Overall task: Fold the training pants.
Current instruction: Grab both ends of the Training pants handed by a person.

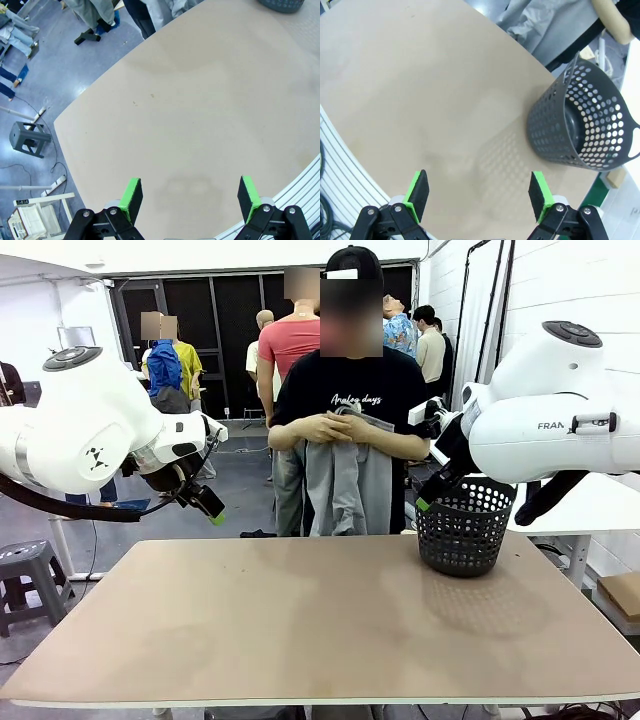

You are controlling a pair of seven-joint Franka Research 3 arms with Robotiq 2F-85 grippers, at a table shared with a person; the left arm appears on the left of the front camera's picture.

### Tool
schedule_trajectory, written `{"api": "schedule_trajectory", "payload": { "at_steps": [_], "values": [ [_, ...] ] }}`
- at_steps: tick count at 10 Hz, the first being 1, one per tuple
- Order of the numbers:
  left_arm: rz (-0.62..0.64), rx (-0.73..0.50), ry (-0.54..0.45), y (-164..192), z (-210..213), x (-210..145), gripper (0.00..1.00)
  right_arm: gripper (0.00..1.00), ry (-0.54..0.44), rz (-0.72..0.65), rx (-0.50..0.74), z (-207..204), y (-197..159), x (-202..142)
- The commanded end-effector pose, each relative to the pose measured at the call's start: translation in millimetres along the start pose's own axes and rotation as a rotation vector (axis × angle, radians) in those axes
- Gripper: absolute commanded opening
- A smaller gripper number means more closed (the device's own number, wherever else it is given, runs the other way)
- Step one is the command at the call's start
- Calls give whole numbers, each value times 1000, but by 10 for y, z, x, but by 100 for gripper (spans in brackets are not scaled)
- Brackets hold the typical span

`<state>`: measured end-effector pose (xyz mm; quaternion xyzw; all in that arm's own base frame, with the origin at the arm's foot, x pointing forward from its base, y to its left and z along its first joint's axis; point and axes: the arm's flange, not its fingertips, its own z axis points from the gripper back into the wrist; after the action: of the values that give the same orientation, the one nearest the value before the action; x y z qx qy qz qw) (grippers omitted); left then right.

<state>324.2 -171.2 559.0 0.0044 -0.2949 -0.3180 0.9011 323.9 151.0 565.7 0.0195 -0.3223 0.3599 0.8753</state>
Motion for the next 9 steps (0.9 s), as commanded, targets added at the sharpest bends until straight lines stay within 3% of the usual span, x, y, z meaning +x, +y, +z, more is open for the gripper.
{"api": "schedule_trajectory", "payload": {
  "at_steps": [1,9],
  "values": [
    [1,-2,1,16,-6,16,100,100,1,0,1,-3,0,-2],
    [1,-2,1,16,-6,16,100,100,1,0,1,-3,0,-2]
  ]
}}
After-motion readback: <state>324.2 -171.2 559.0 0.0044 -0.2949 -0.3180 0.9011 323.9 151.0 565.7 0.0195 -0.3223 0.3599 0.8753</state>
